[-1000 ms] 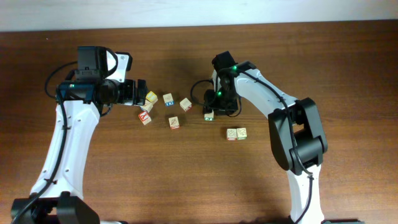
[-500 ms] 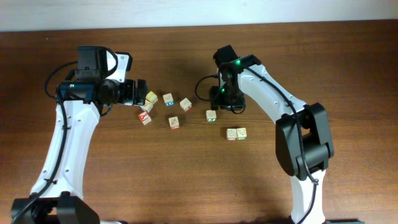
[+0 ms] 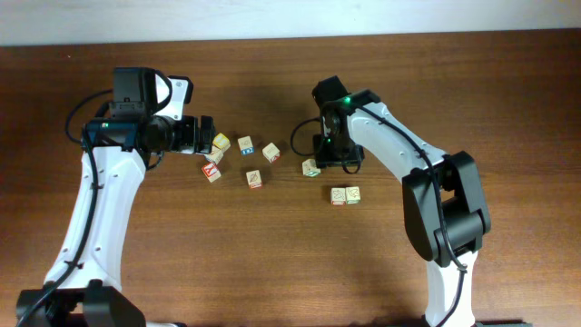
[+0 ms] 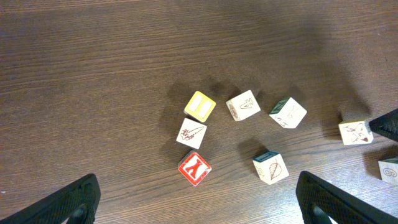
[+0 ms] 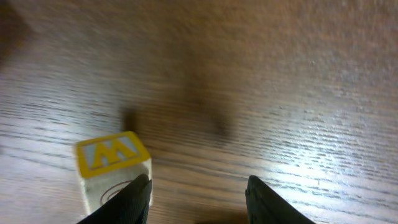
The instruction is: Rotate 5 blocks
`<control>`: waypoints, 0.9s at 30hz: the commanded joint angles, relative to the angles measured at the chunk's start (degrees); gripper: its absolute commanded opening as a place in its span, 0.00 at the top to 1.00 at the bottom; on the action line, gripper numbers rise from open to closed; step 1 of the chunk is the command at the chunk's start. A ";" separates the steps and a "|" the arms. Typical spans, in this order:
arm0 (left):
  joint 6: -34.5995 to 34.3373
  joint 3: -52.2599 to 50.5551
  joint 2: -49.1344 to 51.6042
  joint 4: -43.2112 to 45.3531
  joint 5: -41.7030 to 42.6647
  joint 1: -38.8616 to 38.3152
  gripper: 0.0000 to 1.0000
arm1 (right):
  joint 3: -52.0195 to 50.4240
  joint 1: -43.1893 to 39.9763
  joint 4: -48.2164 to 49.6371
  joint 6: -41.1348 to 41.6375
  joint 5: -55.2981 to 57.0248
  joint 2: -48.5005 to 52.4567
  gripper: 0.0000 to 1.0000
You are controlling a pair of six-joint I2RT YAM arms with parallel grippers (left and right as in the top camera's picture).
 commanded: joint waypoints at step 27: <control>-0.72 1.25 0.20 0.11 -0.24 0.02 0.01 | 5.35 5.18 -0.90 7.02 1.70 3.17 0.54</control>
